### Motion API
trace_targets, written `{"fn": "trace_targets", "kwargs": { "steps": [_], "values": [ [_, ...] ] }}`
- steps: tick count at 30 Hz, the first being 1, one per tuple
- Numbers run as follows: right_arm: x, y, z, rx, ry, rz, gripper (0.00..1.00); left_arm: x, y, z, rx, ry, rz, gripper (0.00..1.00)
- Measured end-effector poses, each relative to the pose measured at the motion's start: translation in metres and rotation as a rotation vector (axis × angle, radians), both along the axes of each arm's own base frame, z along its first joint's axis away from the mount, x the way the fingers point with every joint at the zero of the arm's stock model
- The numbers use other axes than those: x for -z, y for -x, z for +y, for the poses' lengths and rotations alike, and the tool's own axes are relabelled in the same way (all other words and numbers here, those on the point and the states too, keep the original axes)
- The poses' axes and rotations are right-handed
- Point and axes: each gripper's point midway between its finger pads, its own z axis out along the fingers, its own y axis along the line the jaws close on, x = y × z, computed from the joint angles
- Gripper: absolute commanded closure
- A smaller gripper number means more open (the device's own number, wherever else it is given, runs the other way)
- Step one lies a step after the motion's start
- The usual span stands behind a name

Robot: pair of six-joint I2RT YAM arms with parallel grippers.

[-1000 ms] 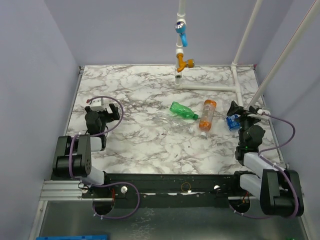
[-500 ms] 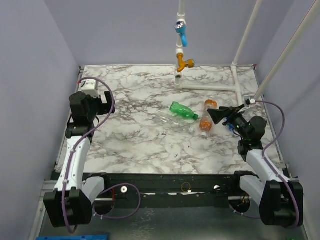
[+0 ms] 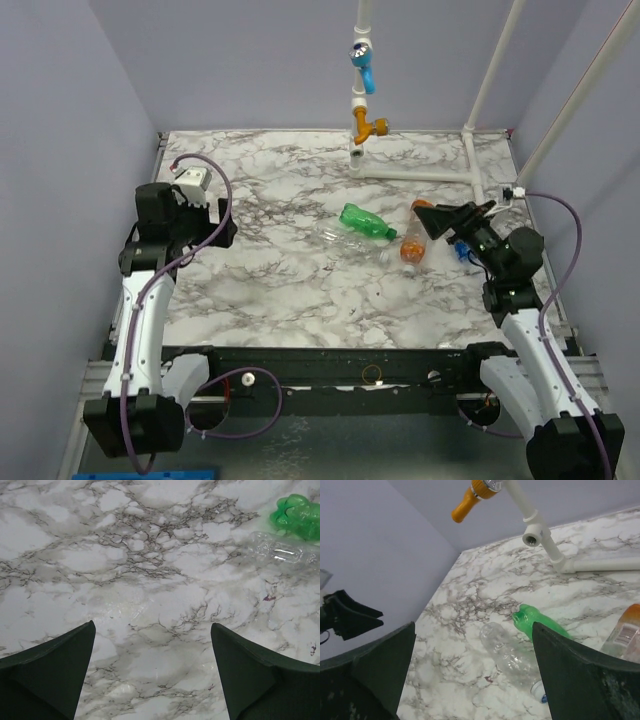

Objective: Unscrew the bottle caps
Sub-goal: Pick up the plastic bottle at the center of the board.

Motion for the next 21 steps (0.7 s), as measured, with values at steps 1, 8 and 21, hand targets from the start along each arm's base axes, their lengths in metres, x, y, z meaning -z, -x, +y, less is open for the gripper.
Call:
{"fn": "trace_targets", "kwargs": {
  "steps": [1,8,21],
  "values": [
    [-0.001,0.004,-0.001,0.016,-0.050,-0.007,0.03,0.002,-0.002,-0.001,0.015,0.000,0.019,0.01],
    [0.023,-0.042,0.045,-0.028,0.049,0.186,0.00,0.050,-0.026,-0.011,0.122,0.020,0.213,0.02],
    [0.129,-0.029,0.155,-0.169,0.675,0.291,0.05,0.046,-0.049,-0.023,0.213,0.070,0.261,0.02]
  ]
}}
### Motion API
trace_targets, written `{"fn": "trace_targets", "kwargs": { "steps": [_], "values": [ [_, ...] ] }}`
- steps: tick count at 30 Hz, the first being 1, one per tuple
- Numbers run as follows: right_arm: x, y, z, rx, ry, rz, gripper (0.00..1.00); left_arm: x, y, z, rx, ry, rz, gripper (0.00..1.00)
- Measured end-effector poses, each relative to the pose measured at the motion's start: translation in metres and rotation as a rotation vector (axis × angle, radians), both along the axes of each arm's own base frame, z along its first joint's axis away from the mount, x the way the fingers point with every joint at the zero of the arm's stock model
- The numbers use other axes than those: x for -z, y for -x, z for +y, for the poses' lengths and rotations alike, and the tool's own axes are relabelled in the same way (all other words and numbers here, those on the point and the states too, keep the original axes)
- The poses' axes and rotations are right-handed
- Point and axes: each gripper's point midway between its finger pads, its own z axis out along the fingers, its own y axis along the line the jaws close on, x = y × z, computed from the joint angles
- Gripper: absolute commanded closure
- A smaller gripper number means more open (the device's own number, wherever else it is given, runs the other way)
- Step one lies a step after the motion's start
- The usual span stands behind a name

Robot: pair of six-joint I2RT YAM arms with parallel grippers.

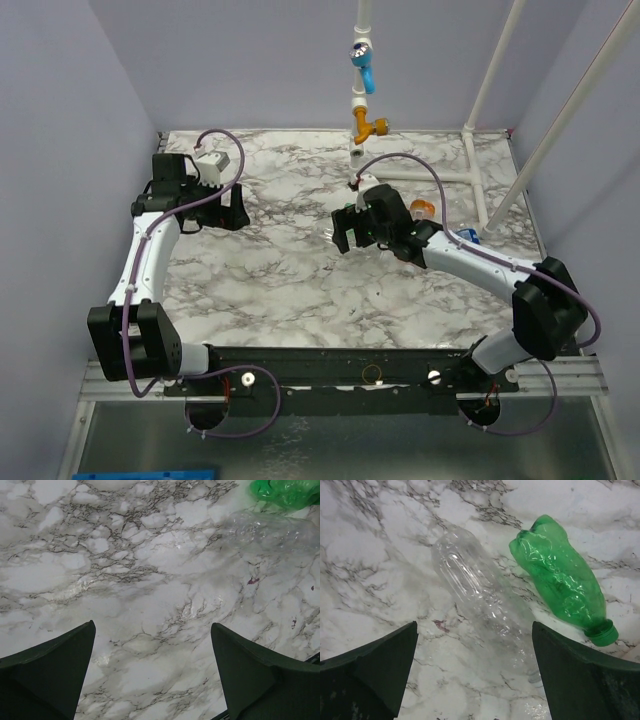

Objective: Unscrew the bottle caps
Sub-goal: Pick up the plastic bottle at the center of the board.

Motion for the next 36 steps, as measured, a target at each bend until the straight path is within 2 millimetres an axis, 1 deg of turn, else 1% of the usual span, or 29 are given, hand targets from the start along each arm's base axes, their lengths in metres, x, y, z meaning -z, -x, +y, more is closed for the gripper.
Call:
{"fn": "trace_targets", "kwargs": {
  "steps": [2,6,8,11,13,17,22,25,26,27,28,29,31,32,34,36],
  "values": [
    [0.014,0.001,-0.003,-0.006,0.048,0.013,0.11,-0.006,-0.002,-0.004,0.020,0.011,-0.012,0.01],
    [0.029,-0.001,-0.007,-0.017,0.102,0.026,0.15,-0.009,0.002,-0.012,0.061,0.030,-0.011,0.01],
    [0.036,-0.001,-0.008,-0.023,0.122,0.039,0.16,-0.008,0.008,-0.018,0.086,0.044,0.004,0.01],
    [0.043,0.001,-0.009,-0.033,0.133,0.046,0.20,-0.010,0.013,-0.022,0.113,0.060,0.011,0.01],
    [0.048,0.004,-0.010,-0.041,0.135,0.058,0.21,-0.011,0.016,-0.026,0.131,0.075,0.012,0.01],
    [0.066,0.013,-0.011,-0.065,0.141,0.097,0.21,-0.014,0.025,-0.036,0.170,0.117,0.037,0.01],
    [0.094,0.024,-0.011,-0.087,0.156,0.164,0.21,-0.030,0.032,-0.054,0.235,0.153,0.025,0.01],
    [0.109,0.026,-0.008,-0.091,0.158,0.208,0.21,-0.036,0.042,-0.060,0.261,0.155,0.026,0.01],
    [0.114,0.027,-0.006,-0.094,0.160,0.222,0.24,-0.039,0.045,-0.062,0.268,0.153,0.025,0.01],
    [0.118,0.028,-0.004,-0.094,0.162,0.233,0.28,-0.043,0.049,-0.064,0.285,0.147,0.023,0.01],
    [0.121,0.028,-0.002,-0.097,0.164,0.240,0.34,-0.044,0.050,-0.065,0.292,0.144,0.022,0.01],
    [0.121,0.029,0.001,-0.101,0.160,0.239,0.43,-0.047,0.052,-0.066,0.308,0.137,0.019,0.01],
    [0.118,0.032,0.008,-0.116,0.149,0.238,0.56,-0.049,0.056,-0.067,0.334,0.123,0.015,0.01],
    [0.116,0.034,0.013,-0.125,0.142,0.237,0.59,-0.049,0.058,-0.066,0.347,0.115,0.011,0.01],
    [0.111,0.036,0.022,-0.147,0.126,0.236,0.61,-0.050,0.065,-0.066,0.375,0.099,-0.001,0.01],
    [0.101,0.037,0.031,-0.169,0.099,0.240,0.62,-0.054,0.069,-0.065,0.400,0.080,-0.034,0.01]
  ]
}}
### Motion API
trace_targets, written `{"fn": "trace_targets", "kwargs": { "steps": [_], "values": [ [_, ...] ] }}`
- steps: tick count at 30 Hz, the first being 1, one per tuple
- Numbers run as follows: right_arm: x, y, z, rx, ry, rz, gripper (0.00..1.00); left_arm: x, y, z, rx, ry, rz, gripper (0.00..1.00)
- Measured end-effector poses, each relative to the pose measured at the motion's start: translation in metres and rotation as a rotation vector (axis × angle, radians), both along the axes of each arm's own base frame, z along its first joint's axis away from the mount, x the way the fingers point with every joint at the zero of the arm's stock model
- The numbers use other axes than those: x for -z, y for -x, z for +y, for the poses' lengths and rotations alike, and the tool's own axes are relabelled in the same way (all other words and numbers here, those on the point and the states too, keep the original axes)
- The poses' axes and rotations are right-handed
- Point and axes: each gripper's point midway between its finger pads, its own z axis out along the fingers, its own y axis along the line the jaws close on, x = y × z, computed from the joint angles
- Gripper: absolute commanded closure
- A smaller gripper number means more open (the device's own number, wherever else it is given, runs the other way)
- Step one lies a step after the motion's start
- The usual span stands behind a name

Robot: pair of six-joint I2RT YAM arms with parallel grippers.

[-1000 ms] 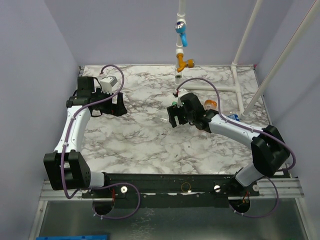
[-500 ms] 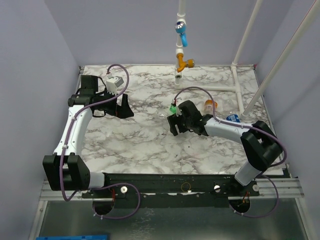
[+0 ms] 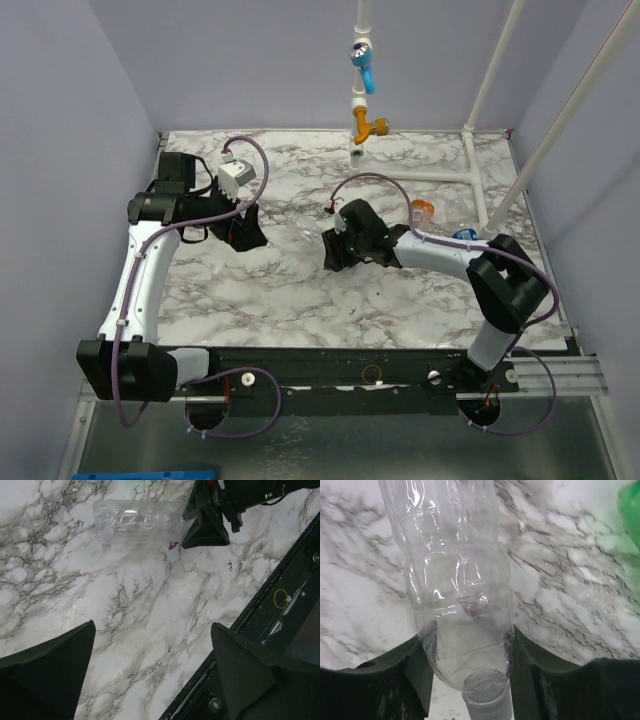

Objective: Unscrew the bottle caps
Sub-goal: Pick up the plastic bottle at the center of the board.

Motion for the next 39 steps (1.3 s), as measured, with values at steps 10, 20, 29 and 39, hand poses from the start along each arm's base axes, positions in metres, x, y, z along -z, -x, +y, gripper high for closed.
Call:
{"fn": "trace_targets", "kwargs": {
  "steps": [10,20,29,39],
  "values": [
    [-0.153,-0.012,0.069,-0.165,-0.255,-0.028,0.59,-0.067,0.042,-0.010,0.391,-0.139,-0.648,0.01],
    [-0.171,0.014,0.092,-0.268,-0.227,0.089,0.57,-0.054,0.052,-0.013,0.759,-0.429,-1.293,0.01],
    [-0.158,0.058,0.114,-0.343,-0.162,0.162,0.57,-0.045,0.030,-0.011,0.866,-0.544,-1.364,0.01],
    [-0.182,0.076,0.133,-0.387,-0.188,0.119,0.57,-0.033,0.023,-0.005,0.898,-0.584,-1.293,0.04]
  ]
}}
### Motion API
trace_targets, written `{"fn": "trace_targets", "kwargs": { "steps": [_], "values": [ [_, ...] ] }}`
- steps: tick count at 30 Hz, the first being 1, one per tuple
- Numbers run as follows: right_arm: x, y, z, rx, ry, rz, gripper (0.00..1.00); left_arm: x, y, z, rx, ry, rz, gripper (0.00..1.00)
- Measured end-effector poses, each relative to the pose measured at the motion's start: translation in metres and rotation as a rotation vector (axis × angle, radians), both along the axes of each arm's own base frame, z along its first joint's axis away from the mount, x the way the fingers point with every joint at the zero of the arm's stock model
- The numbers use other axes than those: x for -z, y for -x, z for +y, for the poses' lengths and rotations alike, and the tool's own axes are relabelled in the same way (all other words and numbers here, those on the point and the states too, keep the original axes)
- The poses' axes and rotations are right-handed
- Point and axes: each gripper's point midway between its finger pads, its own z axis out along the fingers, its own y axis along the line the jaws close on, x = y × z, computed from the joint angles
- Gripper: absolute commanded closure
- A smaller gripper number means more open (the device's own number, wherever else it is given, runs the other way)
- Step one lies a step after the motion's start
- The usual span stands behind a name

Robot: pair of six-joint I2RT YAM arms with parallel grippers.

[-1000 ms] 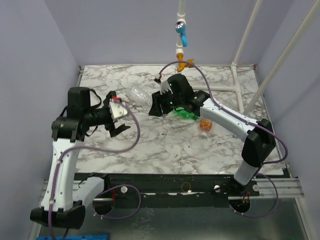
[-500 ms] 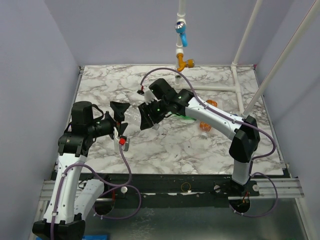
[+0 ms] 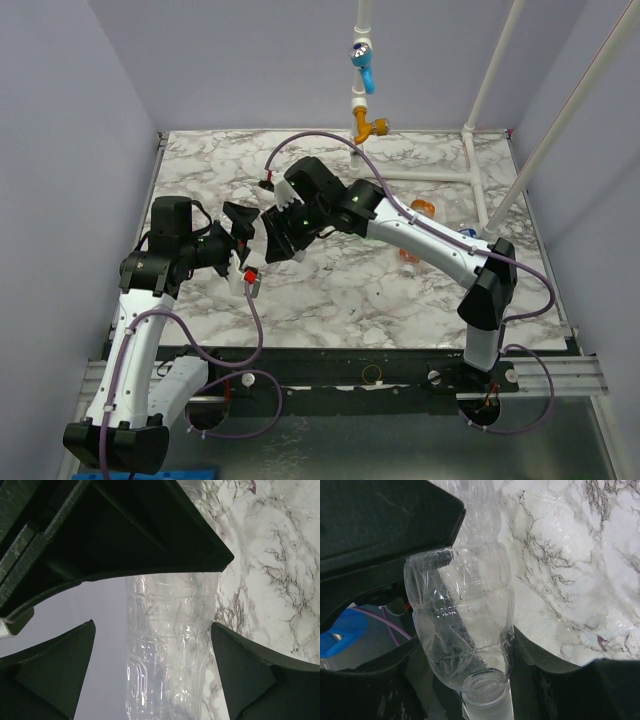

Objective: Unscrew the bottle caps
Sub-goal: Pick up the plastic bottle at the center of the board.

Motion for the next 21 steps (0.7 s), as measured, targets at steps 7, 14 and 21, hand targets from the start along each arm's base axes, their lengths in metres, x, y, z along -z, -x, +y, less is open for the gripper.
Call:
{"fn": "trace_targets", "kwargs": {
  "steps": [7,14,21],
  "values": [
    [-0.021,0.000,0.007,0.001,-0.047,-0.015,0.56,-0.001,-0.004,-0.003,-0.019,0.012,0.008,0.26],
    [-0.028,0.003,0.008,-0.007,-0.064,-0.002,0.44,-0.004,-0.003,-0.006,-0.034,0.029,0.014,0.48],
    [-0.037,-0.005,0.005,0.044,-0.066,-0.041,0.08,-0.005,-0.007,-0.006,-0.074,0.065,0.043,0.67]
  ]
}}
